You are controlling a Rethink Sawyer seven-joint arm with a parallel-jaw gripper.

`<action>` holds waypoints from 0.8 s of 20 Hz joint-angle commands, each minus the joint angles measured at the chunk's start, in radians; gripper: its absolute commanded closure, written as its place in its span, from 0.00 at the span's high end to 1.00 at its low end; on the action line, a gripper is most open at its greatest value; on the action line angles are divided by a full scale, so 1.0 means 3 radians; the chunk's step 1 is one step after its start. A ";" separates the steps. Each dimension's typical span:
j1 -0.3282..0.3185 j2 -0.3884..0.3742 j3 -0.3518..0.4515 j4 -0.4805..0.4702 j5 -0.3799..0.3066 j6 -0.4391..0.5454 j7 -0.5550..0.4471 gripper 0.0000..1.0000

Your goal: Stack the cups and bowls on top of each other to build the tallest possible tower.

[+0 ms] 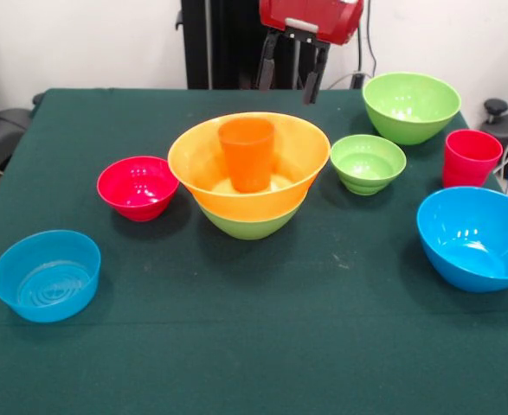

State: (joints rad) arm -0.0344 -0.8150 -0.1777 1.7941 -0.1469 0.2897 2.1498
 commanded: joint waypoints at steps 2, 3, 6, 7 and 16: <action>-0.0215 -0.0027 0.0314 -0.0094 -0.0095 0.0871 -0.0314 1.00; -0.0169 0.0004 0.0318 -0.0166 -0.0073 0.0928 -0.0267 1.00; 0.0025 0.0125 0.0337 -0.0375 0.0043 0.1050 0.0016 1.00; 0.0055 0.0174 0.0368 -0.0402 0.0079 0.0992 0.0096 1.00; 0.0481 0.0666 0.0233 -0.0871 0.0360 0.0980 0.0689 1.00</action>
State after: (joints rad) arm 0.0363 -0.7499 -0.1745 1.6610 -0.0989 0.4892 2.1498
